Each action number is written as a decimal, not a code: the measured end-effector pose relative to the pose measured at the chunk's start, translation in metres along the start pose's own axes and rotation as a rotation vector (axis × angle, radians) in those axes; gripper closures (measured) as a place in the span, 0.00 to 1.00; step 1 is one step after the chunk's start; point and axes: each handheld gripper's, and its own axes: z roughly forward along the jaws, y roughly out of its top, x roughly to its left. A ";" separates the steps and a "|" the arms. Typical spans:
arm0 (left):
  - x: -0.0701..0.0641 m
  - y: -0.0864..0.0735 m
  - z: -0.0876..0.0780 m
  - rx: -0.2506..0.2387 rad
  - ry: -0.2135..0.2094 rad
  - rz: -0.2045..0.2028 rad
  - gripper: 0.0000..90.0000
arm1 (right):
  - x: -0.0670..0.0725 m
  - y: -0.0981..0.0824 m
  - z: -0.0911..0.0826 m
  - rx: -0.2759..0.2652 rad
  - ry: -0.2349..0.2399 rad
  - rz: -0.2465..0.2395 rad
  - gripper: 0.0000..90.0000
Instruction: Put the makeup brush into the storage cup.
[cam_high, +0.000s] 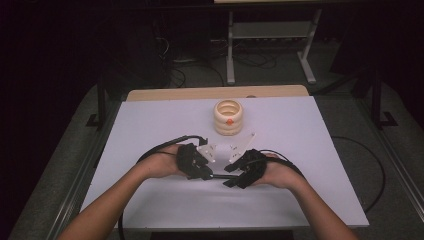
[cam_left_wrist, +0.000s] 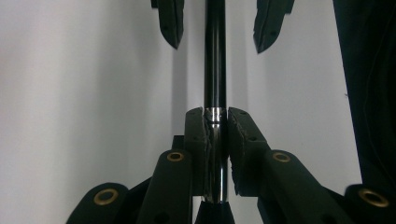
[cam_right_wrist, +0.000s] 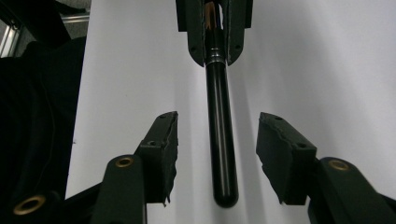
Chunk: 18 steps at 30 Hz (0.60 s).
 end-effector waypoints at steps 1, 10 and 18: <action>0.000 0.000 0.000 0.000 0.000 0.002 0.87 | 0.000 0.001 0.001 0.003 0.002 -0.001 0.55; -0.001 0.003 0.001 0.003 -0.008 0.012 0.87 | 0.000 0.002 0.011 0.033 0.005 -0.013 0.61; 0.000 0.004 0.000 0.006 -0.005 0.024 0.87 | 0.000 0.001 0.019 0.055 0.019 -0.018 0.68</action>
